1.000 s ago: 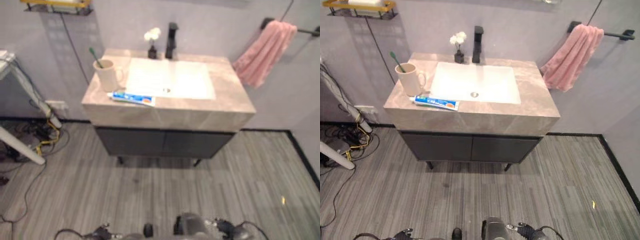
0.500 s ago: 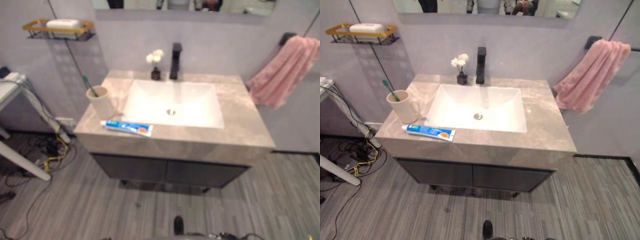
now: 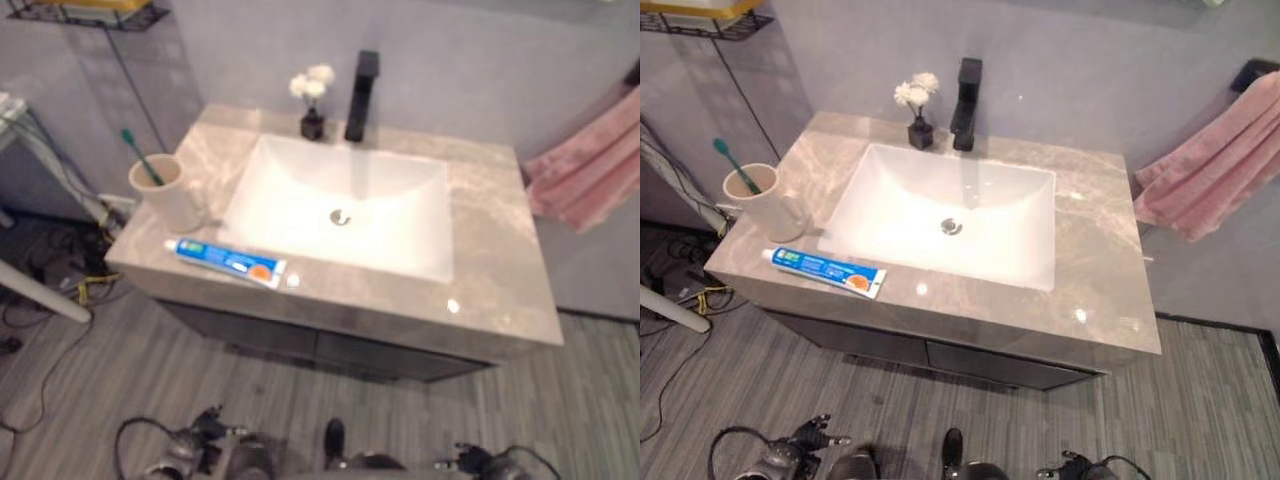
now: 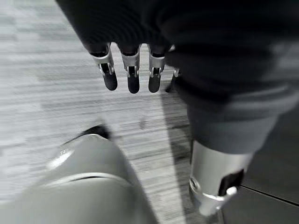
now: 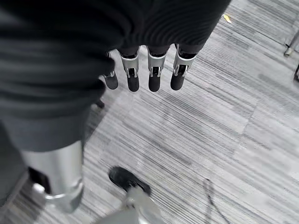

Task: Put brush and paste in cup on sink, flatten towel.

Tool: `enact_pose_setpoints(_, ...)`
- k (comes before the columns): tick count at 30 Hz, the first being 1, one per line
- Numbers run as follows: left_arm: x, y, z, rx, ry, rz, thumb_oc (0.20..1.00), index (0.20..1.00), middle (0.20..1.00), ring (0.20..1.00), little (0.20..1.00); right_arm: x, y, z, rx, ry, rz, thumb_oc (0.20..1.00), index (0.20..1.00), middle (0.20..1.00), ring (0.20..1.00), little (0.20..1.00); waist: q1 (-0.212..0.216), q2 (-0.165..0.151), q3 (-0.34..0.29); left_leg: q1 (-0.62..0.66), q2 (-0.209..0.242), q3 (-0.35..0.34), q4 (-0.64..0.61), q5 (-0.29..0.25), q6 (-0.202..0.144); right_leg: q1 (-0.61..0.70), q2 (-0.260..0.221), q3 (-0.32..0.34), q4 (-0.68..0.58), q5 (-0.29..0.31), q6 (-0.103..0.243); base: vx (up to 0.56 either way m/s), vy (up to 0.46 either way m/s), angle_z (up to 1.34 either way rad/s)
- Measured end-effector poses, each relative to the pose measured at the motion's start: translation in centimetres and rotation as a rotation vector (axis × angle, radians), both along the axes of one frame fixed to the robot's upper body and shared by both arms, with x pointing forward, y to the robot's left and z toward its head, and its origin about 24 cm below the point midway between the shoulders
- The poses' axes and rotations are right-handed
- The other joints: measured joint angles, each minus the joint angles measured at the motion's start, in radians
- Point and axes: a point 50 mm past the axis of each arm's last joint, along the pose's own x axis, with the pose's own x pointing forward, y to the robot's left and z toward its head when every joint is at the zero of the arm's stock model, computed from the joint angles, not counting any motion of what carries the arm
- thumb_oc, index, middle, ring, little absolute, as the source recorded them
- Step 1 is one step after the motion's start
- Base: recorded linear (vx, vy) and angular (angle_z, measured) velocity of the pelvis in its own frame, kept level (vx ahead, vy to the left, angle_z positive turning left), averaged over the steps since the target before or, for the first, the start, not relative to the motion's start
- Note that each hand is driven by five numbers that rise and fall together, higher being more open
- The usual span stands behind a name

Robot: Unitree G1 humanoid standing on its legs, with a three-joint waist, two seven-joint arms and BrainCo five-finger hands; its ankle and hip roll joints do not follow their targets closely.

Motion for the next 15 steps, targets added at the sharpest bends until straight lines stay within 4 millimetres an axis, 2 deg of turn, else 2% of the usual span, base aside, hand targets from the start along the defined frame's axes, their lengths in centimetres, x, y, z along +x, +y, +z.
enact_pose_setpoints(1, 0.1, -0.1, 0.0, 0.000, -0.002, -0.009, 1.000, 1.000, 1.000, 1.000, 1.000, 0.3, -0.1, 0.1, -0.004, -0.008, -0.003, 1.000, 1.000, 1.000, 1.000, 1.000, -0.008, 0.010, 0.002, 0.009, 0.004, -0.023, -0.059, 0.019, 0.004, 0.004, -0.003, -0.002, 0.000, 0.005, 0.018, 0.04, 0.165, 0.15)
enact_pose_setpoints(3, -0.1, -0.1, -0.1, 0.003, 0.009, -0.020, 1.000, 1.000, 1.000, 1.000, 1.000, -0.2, -0.8, 0.3, -0.020, 0.003, -0.006, 1.000, 1.000, 1.000, 1.000, 1.000, -0.017, 0.048, 0.002, -0.028, 0.009, -0.101, -0.054, 0.072, -0.001, 0.001, -0.002, 0.004, 0.000, 0.000, 0.049, 0.12, 0.254, -0.20)
enact_pose_setpoints(5, -1.9, -0.2, -0.6, -0.002, 0.053, -0.009, 1.000, 1.000, 1.000, 1.000, 1.000, 0.8, -1.6, 0.8, -0.039, -0.024, -0.001, 1.000, 1.000, 1.000, 1.000, 1.000, -0.018, 0.101, -0.018, 0.009, 0.015, -0.056, -0.030, 0.099, 0.042, 0.006, -0.006, 0.053, 0.003, 0.005, 0.079, 0.14, 0.413, -0.75)
enact_pose_setpoints(6, -2.4, -0.4, -0.8, -0.004, 0.069, -0.020, 1.000, 1.000, 1.000, 1.000, 1.000, 1.1, -1.9, 1.0, -0.048, -0.032, 0.001, 1.000, 1.000, 1.000, 1.000, 1.000, -0.017, 0.116, -0.027, 0.031, 0.008, -0.052, -0.041, 0.114, 0.016, 0.009, -0.014, 0.065, 0.005, 0.004, 0.091, 0.13, 0.304, -0.54)
enact_pose_setpoints(7, -2.8, -0.4, -0.9, 0.001, 0.086, -0.037, 1.000, 1.000, 1.000, 1.000, 1.000, 1.3, -2.0, 1.1, -0.051, -0.035, 0.002, 1.000, 1.000, 1.000, 1.000, 1.000, -0.019, 0.116, -0.030, 0.049, -0.016, -0.047, -0.053, 0.114, 0.015, 0.011, -0.034, 0.083, 0.011, 0.000, 0.098, 0.13, 0.407, -0.54)
enact_pose_setpoints(8, -2.4, -0.1, -0.6, 0.010, 0.067, -0.053, 1.000, 1.000, 1.000, 1.000, 1.000, 1.4, -1.8, 1.1, -0.045, -0.038, 0.010, 1.000, 1.000, 1.000, 1.000, 1.000, -0.017, 0.108, -0.034, 0.071, -0.059, -0.013, -0.053, 0.101, 0.035, 0.016, -0.073, 0.115, 0.012, -0.001, 0.106, 0.09, 0.369, -0.46)
enact_pose_setpoints(10, -2.3, 0.6, -0.3, 0.028, 0.050, -0.066, 1.000, 1.000, 1.000, 1.000, 1.000, 2.1, -1.1, 1.1, -0.023, -0.078, 0.031, 1.000, 1.000, 1.000, 1.000, 1.000, -0.010, 0.100, -0.042, 0.092, -0.103, 0.032, -0.053, 0.091, 0.064, 0.017, -0.116, 0.146, 0.013, 0.005, 0.116, 0.02, 0.189, -0.54)
enact_pose_setpoints(12, -2.3, 1.2, -0.2, 0.047, 0.052, -0.082, 1.000, 1.000, 1.000, 1.000, 1.000, 2.4, -0.2, 0.9, 0.003, -0.095, 0.044, 1.000, 1.000, 1.000, 1.000, 1.000, -0.009, 0.097, -0.054, 0.091, -0.123, 0.047, -0.052, 0.088, 0.077, 0.011, -0.140, 0.141, 0.010, 0.010, 0.128, -0.02, 0.137, -0.30)
enact_pose_setpoints(13, -1.8, 1.6, 0.2, 0.069, 0.034, -0.131, 1.000, 1.000, 1.000, 1.000, 1.000, 2.6, 0.8, 0.6, 0.028, -0.110, 0.061, 1.000, 1.000, 1.000, 1.000, 1.000, -0.007, 0.083, -0.062, 0.085, -0.148, 0.053, -0.052, 0.085, 0.096, 0.002, -0.163, 0.128, 0.009, 0.016, 0.145, -0.02, 0.121, -0.09)
enact_pose_setpoints(15, -1.4, 1.4, 0.4, 0.078, 0.024, -0.197, 1.000, 1.000, 1.000, 1.000, 1.000, 2.9, 1.5, 0.6, 0.046, -0.131, 0.069, 1.000, 1.000, 1.000, 1.000, 1.000, -0.008, 0.081, -0.065, 0.083, -0.161, 0.056, -0.052, 0.083, 0.106, -0.001, -0.177, 0.124, 0.008, 0.021, 0.155, 0.03, 0.088, -0.03)
